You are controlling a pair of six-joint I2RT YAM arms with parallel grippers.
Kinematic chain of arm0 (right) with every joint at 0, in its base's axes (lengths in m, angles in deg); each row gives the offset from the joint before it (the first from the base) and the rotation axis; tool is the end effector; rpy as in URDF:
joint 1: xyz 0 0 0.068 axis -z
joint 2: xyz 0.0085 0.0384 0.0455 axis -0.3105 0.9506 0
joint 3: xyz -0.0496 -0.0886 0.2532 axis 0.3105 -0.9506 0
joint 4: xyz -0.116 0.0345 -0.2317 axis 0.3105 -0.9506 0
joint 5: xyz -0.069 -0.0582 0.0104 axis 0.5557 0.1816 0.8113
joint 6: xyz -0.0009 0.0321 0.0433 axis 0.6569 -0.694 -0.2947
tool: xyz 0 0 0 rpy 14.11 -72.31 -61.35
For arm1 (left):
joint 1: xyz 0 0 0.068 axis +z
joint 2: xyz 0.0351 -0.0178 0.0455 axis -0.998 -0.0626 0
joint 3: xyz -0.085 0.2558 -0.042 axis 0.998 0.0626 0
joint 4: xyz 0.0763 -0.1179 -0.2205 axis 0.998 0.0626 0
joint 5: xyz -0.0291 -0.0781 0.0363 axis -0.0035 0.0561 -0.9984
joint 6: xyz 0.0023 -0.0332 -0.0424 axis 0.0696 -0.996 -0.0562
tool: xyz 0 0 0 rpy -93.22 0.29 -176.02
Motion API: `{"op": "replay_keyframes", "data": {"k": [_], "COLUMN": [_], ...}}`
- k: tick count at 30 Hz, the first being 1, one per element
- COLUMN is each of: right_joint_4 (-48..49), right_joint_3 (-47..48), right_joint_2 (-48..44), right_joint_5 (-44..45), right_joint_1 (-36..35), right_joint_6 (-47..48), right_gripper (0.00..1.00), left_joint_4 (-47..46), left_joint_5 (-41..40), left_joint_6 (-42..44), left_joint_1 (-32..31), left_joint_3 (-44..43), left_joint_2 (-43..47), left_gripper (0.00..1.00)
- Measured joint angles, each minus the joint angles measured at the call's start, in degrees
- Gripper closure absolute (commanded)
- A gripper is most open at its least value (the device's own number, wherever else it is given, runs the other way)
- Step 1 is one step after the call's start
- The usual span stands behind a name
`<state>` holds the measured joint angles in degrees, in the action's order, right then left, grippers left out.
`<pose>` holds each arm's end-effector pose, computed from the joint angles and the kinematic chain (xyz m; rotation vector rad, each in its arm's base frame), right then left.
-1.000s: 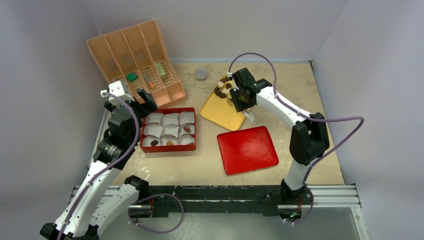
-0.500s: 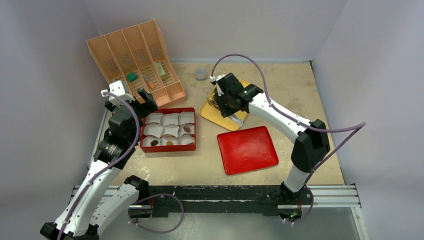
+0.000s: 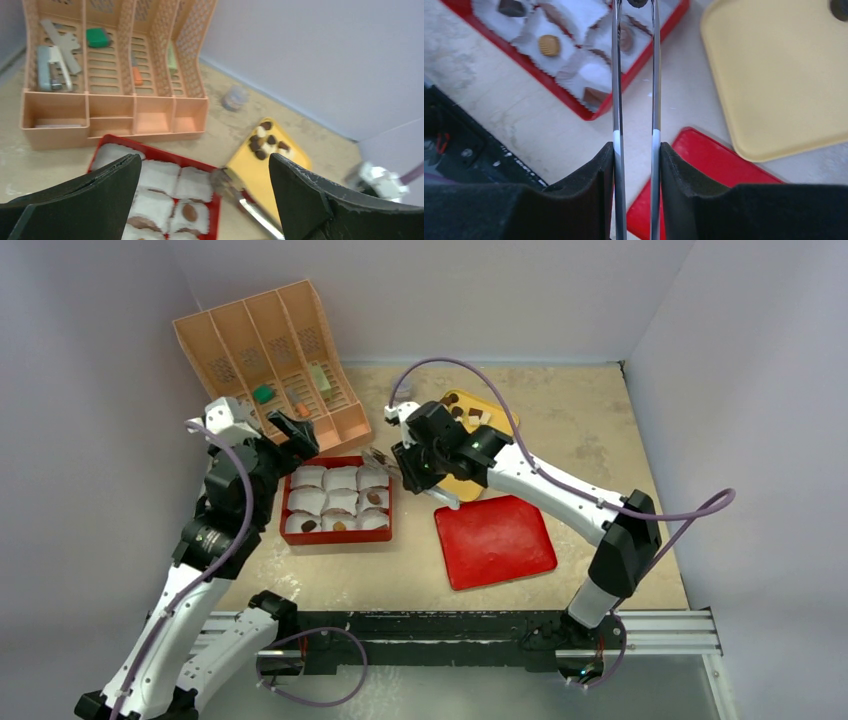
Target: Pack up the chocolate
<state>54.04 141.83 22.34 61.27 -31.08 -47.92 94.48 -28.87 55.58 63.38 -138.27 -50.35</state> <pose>0.2485 0.2861 0.3298 -0.7477 2.2409 0.5013 0.1445 -0.0426 0.3839 -0.5332 1.6440 -0.2933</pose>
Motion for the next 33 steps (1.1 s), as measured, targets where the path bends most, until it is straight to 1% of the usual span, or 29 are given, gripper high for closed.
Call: {"op": "replay_keyframes", "data": {"k": [4, 10, 18, 24, 27, 28, 33], "right_joint_4": [2.5, 4.6, 5.6, 5.7, 6.4, 6.8, 8.0], "right_joint_3": [0.0, 0.3, 2.7, 2.8, 2.8, 2.8, 2.8], "right_joint_2": [0.1, 3.3, 11.0, 12.5, 12.5, 12.5, 12.5], "right_joint_5": [-1.7, -3.4, -4.4, -5.7, -6.3, -6.7, -7.2], "right_joint_1": [-2.6, -4.8, -5.0, -5.2, -5.3, -5.4, -6.0], "right_joint_6": [-0.5, -0.8, -0.8, -0.8, -0.9, -0.9, -1.1], "right_gripper": [0.78, 0.75, 0.73, 0.73, 0.71, 0.70, 0.65], "left_joint_4": [3.1, 4.5, -0.4, -8.9, -16.9, -21.2, -36.5], "left_joint_5": [3.4, 11.9, 26.2, 35.0, 40.1, 42.0, 49.6], "left_joint_6": [-6.0, -13.5, -24.5, -32.7, -38.6, -41.6, -53.9], "left_joint_1": [0.0, 0.0, 0.1, 2.9, 5.2, 5.9, 7.3], "left_joint_3": [-5.0, -10.6, -11.0, -9.5, -6.5, -4.5, 2.9], "left_joint_2": [-0.3, -3.3, -10.5, -10.5, -10.2, -10.2, -12.2], "left_gripper": [0.00, 0.00, 0.00, 0.00, 0.00, 0.01, 0.00]}}
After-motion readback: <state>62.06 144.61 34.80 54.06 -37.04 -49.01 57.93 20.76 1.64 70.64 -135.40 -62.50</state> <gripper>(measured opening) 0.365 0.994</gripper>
